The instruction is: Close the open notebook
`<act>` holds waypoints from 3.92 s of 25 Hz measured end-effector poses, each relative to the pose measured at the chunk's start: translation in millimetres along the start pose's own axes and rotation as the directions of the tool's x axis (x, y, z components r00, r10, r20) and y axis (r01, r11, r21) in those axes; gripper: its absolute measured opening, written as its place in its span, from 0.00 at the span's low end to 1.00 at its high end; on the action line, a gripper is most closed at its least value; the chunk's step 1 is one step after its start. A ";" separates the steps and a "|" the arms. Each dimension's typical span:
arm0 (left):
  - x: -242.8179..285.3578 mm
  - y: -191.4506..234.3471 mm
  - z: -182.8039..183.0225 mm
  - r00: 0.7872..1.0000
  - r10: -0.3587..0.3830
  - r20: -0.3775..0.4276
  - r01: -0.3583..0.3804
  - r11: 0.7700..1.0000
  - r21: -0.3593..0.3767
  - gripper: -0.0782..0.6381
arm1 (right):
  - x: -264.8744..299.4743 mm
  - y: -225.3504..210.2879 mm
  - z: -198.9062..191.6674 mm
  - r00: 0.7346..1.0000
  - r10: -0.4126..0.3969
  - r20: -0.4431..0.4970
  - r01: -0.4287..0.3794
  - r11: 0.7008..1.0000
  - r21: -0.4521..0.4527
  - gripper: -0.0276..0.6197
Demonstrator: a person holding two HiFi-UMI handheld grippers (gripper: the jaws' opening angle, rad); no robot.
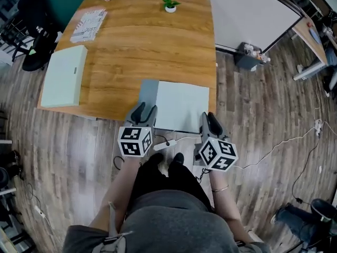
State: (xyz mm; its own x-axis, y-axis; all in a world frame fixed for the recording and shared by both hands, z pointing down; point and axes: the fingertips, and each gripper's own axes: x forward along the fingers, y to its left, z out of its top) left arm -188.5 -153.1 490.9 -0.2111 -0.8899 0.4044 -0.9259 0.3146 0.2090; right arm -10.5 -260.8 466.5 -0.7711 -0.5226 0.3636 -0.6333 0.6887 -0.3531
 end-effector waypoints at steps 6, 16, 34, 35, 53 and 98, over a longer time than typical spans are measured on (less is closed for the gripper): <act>-19.1 24.0 -15.2 0.991 0.132 0.013 -0.129 0.980 -0.150 0.36 | 24.1 15.0 -2.8 0.991 0.112 -0.070 -0.116 0.991 -0.062 0.17; -38.6 46.9 -55.5 0.961 0.277 -0.020 -0.267 0.901 -0.342 0.40 | 50.4 38.0 -34.4 0.951 0.219 -0.220 -0.251 0.960 -0.128 0.17; -37.3 57.2 -108.1 0.949 0.306 -0.071 -0.287 0.750 -0.596 0.41 | 55.1 49.8 -61.3 0.919 0.250 -0.306 -0.305 0.941 -0.147 0.18; -37.2 57.5 -108.7 0.951 0.301 -0.066 -0.277 0.741 -0.611 0.40 | 54.2 49.0 -61.2 0.920 0.247 -0.305 -0.301 0.942 -0.146 0.18; -43.0 55.2 -99.0 0.958 0.285 -0.018 -0.218 0.690 -0.690 0.18 | 31.2 32.9 -51.7 0.953 0.181 -0.241 -0.217 0.967 -0.132 0.16; -51.8 -72.0 20.7 0.983 -0.016 0.181 0.052 0.978 -0.201 0.15 | -34.2 -29.6 -62.4 0.988 -0.049 -0.146 0.046 0.999 -0.027 0.16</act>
State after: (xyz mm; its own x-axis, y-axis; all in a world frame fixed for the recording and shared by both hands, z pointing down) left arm -117.4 -136.5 436.5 -0.2497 -0.9397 0.2336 -0.8539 0.3275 0.4046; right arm 38.7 -231.9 518.3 -0.7210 -0.4767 0.5029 -0.6660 0.6772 -0.3130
